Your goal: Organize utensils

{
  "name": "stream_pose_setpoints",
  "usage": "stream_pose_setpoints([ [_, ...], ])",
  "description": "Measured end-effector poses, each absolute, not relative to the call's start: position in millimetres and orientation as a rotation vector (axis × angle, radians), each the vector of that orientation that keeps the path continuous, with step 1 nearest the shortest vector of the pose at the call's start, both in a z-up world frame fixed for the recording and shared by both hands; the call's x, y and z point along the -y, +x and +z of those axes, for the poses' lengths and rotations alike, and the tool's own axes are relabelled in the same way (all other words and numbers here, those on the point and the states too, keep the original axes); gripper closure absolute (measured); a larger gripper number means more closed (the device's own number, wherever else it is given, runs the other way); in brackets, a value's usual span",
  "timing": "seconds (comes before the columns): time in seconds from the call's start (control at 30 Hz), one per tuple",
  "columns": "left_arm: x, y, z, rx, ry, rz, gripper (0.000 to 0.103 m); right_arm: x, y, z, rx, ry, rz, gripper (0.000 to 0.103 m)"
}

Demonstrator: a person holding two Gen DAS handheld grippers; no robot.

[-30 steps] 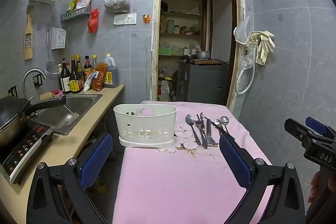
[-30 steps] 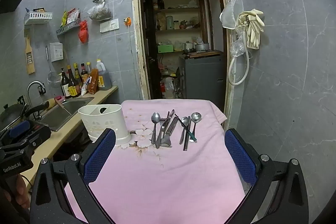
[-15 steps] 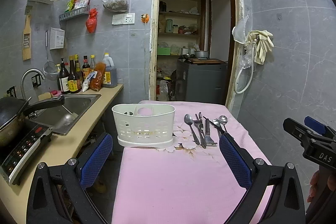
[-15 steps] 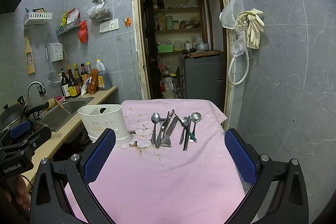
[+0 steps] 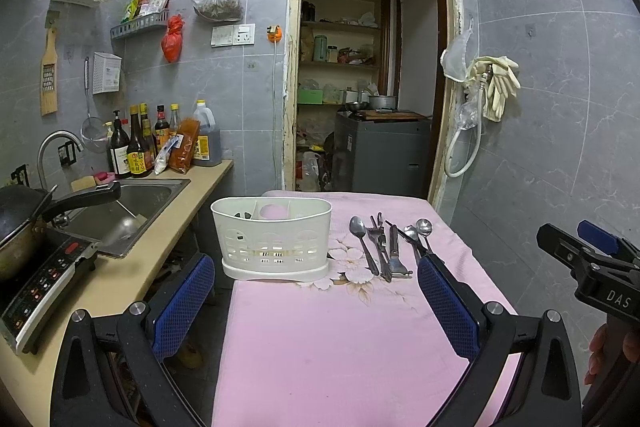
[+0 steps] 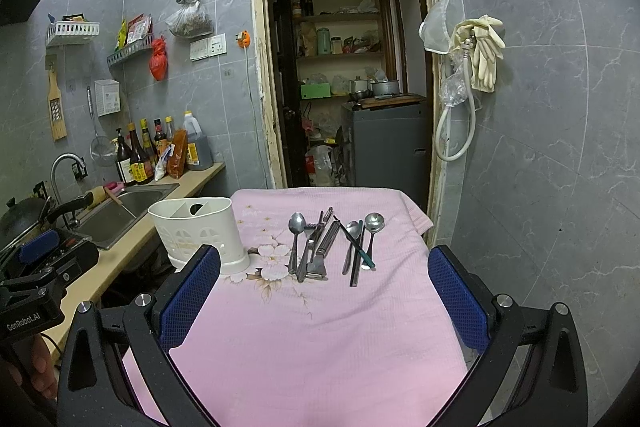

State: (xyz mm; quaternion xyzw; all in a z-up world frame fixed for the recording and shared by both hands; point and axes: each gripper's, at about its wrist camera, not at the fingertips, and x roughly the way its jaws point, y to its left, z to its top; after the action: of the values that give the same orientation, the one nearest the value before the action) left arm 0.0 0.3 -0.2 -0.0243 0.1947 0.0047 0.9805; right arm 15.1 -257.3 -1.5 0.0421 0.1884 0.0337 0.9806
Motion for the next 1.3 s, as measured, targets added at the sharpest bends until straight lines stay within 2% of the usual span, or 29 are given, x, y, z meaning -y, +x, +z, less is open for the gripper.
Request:
stream_pose_setpoints([
  [1.3,18.1,6.4,-6.0,-0.399,-0.05,0.008,0.001,254.8,19.6,-3.3,-0.386,0.085,0.059,0.001],
])
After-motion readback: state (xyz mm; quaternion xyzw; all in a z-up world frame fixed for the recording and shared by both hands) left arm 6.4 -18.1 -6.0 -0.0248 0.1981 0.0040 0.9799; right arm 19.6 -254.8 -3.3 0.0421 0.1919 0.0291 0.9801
